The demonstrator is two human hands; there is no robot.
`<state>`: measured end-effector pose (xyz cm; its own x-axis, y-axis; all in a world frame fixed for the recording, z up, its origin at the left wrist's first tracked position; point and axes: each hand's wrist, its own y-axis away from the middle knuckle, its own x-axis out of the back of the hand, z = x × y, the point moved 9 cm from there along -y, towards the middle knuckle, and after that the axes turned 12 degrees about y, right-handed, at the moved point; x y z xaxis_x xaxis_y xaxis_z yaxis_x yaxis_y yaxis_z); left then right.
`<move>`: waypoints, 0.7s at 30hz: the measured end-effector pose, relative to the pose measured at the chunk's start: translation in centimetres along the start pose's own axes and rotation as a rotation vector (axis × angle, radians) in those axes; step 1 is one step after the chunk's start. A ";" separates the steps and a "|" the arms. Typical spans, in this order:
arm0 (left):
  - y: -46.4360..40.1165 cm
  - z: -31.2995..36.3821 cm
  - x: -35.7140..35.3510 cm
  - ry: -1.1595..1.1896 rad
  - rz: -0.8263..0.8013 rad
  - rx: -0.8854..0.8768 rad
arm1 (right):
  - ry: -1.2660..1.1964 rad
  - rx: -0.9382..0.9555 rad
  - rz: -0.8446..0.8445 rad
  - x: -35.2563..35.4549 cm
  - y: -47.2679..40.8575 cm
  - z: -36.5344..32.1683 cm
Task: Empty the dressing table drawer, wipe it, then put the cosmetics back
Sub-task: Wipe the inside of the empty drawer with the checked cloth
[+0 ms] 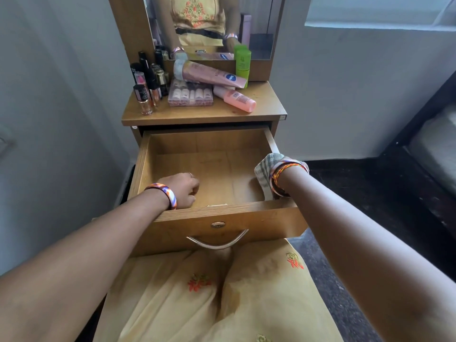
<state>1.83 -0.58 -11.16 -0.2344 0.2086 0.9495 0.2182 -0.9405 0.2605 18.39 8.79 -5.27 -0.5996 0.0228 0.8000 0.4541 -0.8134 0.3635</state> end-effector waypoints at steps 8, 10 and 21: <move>0.1 -0.4 -0.7 -0.029 -0.066 -0.002 | -0.519 -0.238 0.098 0.1 -4.8 1.8; 0.2 -0.4 -0.7 -0.020 -0.061 -0.001 | -0.549 -0.227 0.141 0.4 -5.6 1.8; 0.8 -3.3 4.1 0.074 0.433 0.191 | 0.165 0.053 -0.073 -0.9 0.6 -0.7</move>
<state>-2.13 -1.34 -7.60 -0.1494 -0.2174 0.9646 0.4789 -0.8694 -0.1218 18.71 7.83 -6.08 -0.7306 -0.0184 0.6826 0.4366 -0.7812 0.4463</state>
